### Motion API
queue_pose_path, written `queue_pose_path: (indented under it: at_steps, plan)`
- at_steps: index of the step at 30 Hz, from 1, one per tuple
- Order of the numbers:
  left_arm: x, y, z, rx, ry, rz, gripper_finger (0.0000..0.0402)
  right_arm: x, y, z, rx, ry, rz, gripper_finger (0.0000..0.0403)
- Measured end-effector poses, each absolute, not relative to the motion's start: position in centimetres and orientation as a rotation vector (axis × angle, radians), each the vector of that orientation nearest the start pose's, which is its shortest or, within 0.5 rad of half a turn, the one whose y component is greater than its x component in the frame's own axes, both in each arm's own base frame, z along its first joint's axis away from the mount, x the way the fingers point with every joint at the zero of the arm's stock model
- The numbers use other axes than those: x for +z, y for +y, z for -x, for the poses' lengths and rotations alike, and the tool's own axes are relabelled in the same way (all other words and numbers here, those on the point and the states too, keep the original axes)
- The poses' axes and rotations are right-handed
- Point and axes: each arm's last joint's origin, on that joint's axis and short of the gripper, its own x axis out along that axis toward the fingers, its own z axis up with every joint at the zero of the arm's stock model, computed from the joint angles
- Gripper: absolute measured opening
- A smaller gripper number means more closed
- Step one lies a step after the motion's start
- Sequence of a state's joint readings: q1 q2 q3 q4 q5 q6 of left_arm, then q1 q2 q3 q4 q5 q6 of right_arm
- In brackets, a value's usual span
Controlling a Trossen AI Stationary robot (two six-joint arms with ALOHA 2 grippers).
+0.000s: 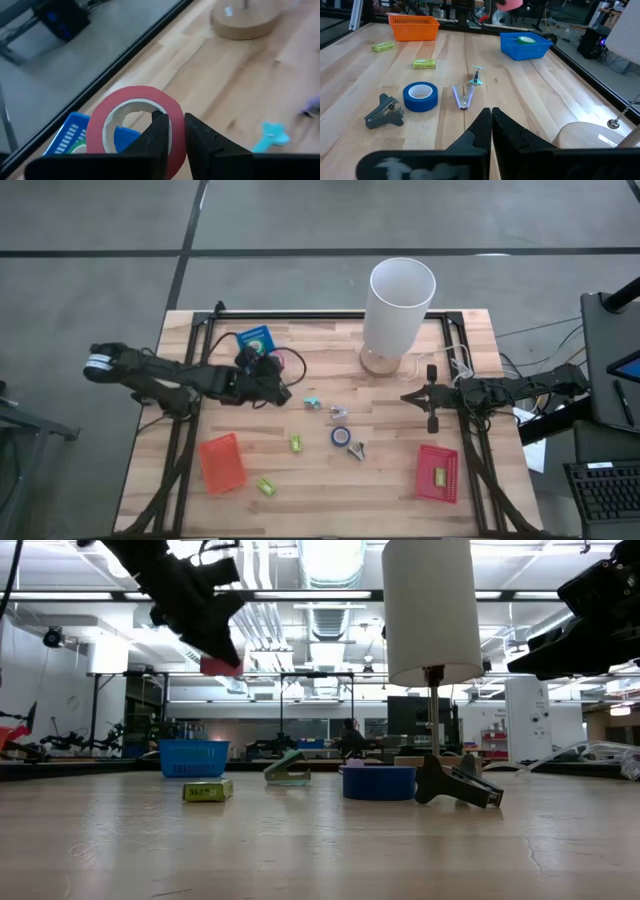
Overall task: Pick and place Stapler, Stapler remover, tape
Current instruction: Put the pink tape into the blue basket
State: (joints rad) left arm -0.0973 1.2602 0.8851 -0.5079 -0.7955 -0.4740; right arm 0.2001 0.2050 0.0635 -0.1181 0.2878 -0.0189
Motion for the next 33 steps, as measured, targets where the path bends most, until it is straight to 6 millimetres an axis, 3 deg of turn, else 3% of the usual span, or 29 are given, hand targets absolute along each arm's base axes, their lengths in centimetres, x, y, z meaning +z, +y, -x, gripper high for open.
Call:
queue_pose_path:
  at_steps: [10,28,33]
  plan:
    - [23.5,3.3,-23.7,0.91,0.707,0.145,0.0042,15.8,1.3,-10.4,-0.085,0.252,0.081,0.0008]
    - [25.0,8.2,-21.3,1.032,0.681,0.217,0.0049,15.8,1.3,-10.4,-0.085,0.252,0.081,0.0008]
    - [24.4,10.3,-20.2,1.037,0.669,0.316,0.0046,15.8,1.3,-10.4,-0.085,0.252,0.081,0.0009]
